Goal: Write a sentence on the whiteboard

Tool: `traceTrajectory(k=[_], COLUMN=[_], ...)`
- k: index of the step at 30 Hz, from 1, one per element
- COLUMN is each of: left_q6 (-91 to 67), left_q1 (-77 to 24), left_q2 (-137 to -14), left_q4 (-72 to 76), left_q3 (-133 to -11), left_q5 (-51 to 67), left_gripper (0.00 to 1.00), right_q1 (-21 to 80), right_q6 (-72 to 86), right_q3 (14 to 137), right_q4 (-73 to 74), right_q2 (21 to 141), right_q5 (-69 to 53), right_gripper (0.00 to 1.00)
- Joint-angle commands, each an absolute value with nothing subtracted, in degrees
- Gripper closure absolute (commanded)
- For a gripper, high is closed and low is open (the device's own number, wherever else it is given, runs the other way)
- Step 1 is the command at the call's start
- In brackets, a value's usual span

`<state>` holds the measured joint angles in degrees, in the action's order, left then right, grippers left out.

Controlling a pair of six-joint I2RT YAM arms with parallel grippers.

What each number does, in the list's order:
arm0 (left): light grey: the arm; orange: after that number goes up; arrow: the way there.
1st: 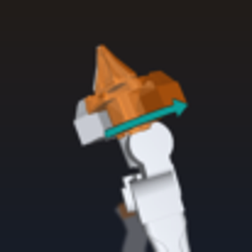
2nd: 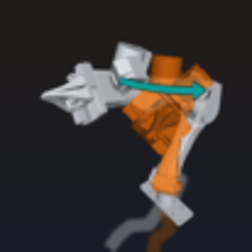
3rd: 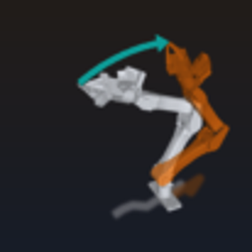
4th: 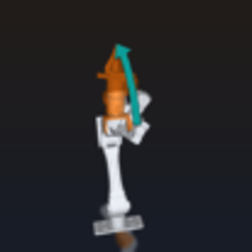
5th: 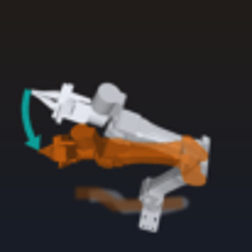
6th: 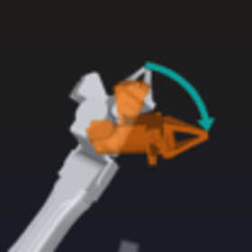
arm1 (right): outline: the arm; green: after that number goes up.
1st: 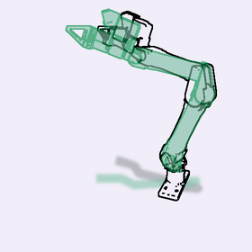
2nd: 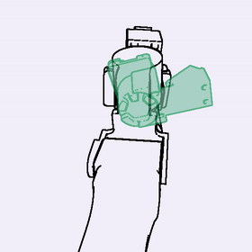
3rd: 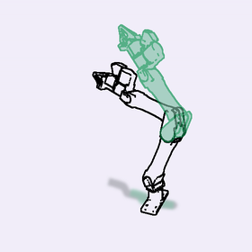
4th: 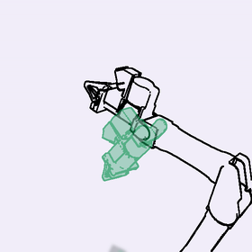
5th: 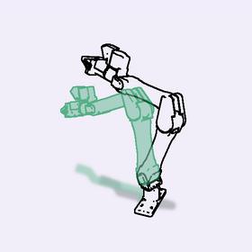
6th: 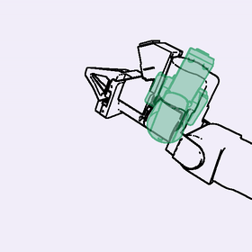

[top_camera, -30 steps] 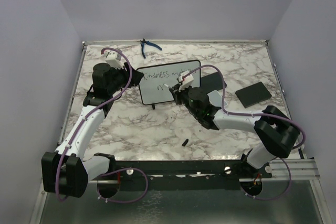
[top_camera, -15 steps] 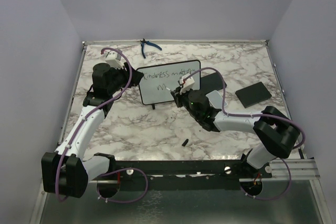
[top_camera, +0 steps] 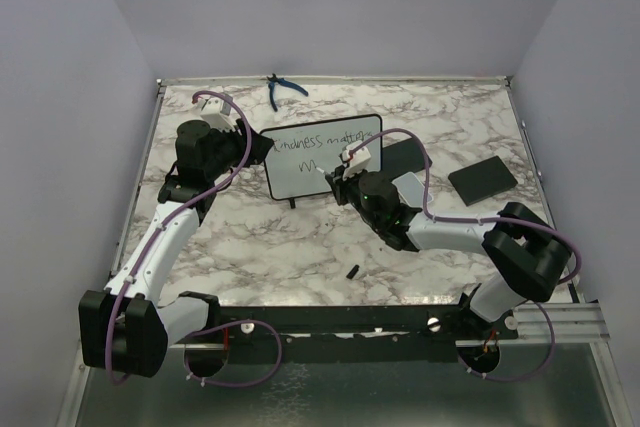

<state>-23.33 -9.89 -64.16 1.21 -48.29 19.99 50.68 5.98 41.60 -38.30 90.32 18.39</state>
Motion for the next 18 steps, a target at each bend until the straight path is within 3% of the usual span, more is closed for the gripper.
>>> traceTrajectory(k=[1, 18], left_q6=[-23.55, -23.21], left_q1=[-10.38, -10.37], left_q2=[-62.67, -62.84], left_q4=[2.46, 2.46], left_q3=[-47.9, -47.9], left_q5=[20.96, 20.81], left_gripper=[0.51, 0.51], right_q1=[50.71, 50.74], right_q6=[6.39, 4.23], right_q3=[41.16, 40.46], right_q4=[-38.27, -35.6], right_q2=[90.09, 81.63], right_q5=[19.7, 17.62], right_gripper=[1.0, 1.0])
